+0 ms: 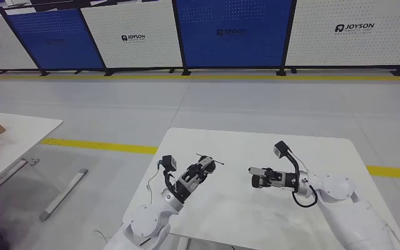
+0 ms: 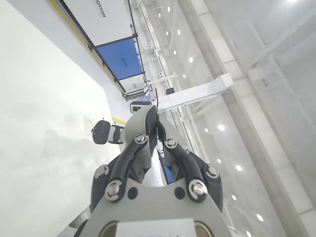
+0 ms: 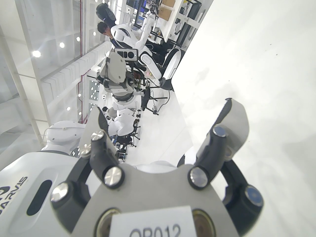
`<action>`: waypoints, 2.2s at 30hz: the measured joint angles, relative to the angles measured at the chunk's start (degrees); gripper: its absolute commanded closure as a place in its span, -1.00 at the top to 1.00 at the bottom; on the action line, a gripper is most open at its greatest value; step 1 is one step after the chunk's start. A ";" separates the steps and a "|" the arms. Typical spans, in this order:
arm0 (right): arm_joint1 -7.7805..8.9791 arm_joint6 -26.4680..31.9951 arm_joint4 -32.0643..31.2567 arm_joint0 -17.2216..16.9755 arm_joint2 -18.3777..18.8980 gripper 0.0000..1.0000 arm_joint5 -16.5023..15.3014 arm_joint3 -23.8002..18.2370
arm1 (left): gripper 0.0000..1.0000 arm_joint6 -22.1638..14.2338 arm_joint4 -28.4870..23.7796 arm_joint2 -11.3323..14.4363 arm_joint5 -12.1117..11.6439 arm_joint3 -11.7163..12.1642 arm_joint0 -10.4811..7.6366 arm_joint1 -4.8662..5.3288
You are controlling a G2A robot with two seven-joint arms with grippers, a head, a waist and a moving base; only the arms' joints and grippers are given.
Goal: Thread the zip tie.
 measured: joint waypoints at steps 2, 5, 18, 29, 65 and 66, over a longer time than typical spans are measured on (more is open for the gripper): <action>0.00 0.00 0.00 0.00 0.00 1.00 0.00 0.00 | -1.00 0.46 -2.41 -0.60 -2.56 -2.00 0.74 -0.12; 0.00 0.00 0.00 0.00 0.00 1.00 0.00 0.00 | -1.00 1.53 -5.17 -1.20 -4.31 -3.18 1.46 -0.22; 0.00 0.00 0.00 0.00 0.00 1.00 0.00 0.00 | -1.00 1.43 -4.58 -1.17 -4.18 -3.09 1.42 -0.22; 0.00 0.00 0.00 0.00 0.00 1.00 0.00 0.00 | -1.00 1.43 -4.58 -1.17 -4.18 -3.09 1.42 -0.22; 0.00 0.00 0.00 0.00 0.00 1.00 0.00 0.00 | -1.00 1.86 23.00 2.49 6.24 5.64 -0.53 0.30; 0.00 0.00 0.00 0.00 0.00 1.00 0.00 0.00 | -1.00 1.81 24.37 2.81 6.35 6.08 -0.44 0.33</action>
